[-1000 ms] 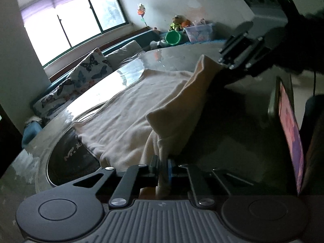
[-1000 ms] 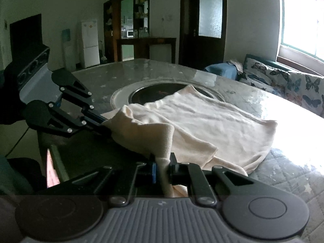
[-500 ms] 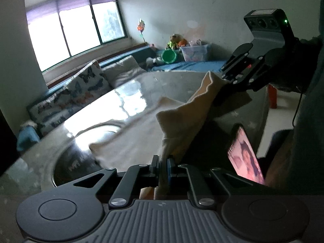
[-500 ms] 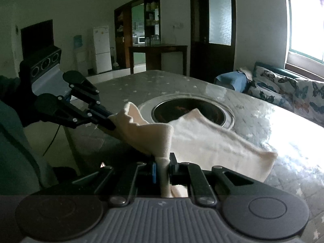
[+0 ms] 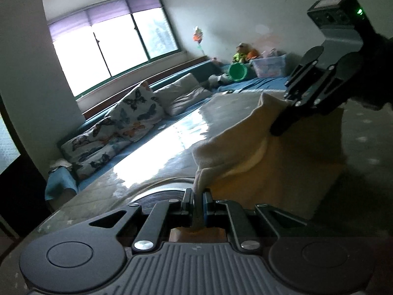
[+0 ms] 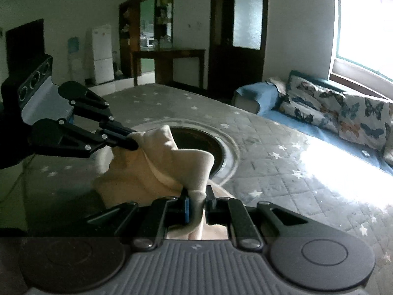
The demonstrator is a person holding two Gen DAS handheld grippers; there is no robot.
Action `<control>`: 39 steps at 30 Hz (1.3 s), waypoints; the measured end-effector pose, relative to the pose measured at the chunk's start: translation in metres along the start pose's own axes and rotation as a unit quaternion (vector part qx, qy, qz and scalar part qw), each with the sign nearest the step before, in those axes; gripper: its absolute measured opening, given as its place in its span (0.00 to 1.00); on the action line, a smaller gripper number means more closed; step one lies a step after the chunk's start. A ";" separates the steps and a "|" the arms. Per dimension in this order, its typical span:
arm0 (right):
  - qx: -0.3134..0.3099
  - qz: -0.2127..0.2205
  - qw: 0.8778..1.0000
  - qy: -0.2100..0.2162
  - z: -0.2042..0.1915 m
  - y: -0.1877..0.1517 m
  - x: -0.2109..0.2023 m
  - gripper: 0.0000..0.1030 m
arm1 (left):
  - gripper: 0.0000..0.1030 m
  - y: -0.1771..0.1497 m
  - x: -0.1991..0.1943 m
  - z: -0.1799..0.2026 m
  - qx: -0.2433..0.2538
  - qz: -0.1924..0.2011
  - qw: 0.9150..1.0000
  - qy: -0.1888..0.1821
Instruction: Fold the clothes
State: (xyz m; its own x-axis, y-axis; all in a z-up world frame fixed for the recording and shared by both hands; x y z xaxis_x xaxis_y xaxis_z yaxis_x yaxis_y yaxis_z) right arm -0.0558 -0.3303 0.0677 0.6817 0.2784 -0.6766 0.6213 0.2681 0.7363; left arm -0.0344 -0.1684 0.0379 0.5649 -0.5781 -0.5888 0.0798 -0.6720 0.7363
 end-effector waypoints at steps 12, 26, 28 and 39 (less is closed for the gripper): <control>0.078 -0.009 0.996 -0.043 0.045 -0.025 0.076 0.30 | 0.10 -0.028 0.085 -0.019 -0.069 -0.063 0.995 0.031; 0.194 0.027 0.978 -0.066 0.085 -0.058 0.014 0.41 | 0.26 -0.035 0.067 -0.024 -0.093 -0.070 0.992 0.055; 0.193 0.020 0.978 -0.076 0.081 -0.065 0.015 0.40 | 0.26 -0.038 0.064 -0.024 -0.096 -0.074 0.991 0.054; 0.243 0.014 0.966 -0.091 0.088 -0.077 0.034 0.34 | 0.27 -0.044 0.036 -0.027 -0.131 -0.075 0.988 0.044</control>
State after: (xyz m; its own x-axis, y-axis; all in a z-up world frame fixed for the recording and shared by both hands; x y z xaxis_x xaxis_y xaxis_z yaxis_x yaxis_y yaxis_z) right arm -0.0472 -0.4225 -0.0112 0.7302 0.1006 -0.6758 0.6793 -0.2133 0.7022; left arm 0.0052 -0.1472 -0.0068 0.5985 -0.4316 -0.6749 0.3713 -0.5970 0.7112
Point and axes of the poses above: each gripper's, at about its wrist camera, not at the fingertips, and x roughly the way its jaws point, z to its right, y to its top, the point moved 6 cm from there along x, roughly the way its jaws point, and after that the axes turned 7 degrees about -z, right-handed, at the moved point
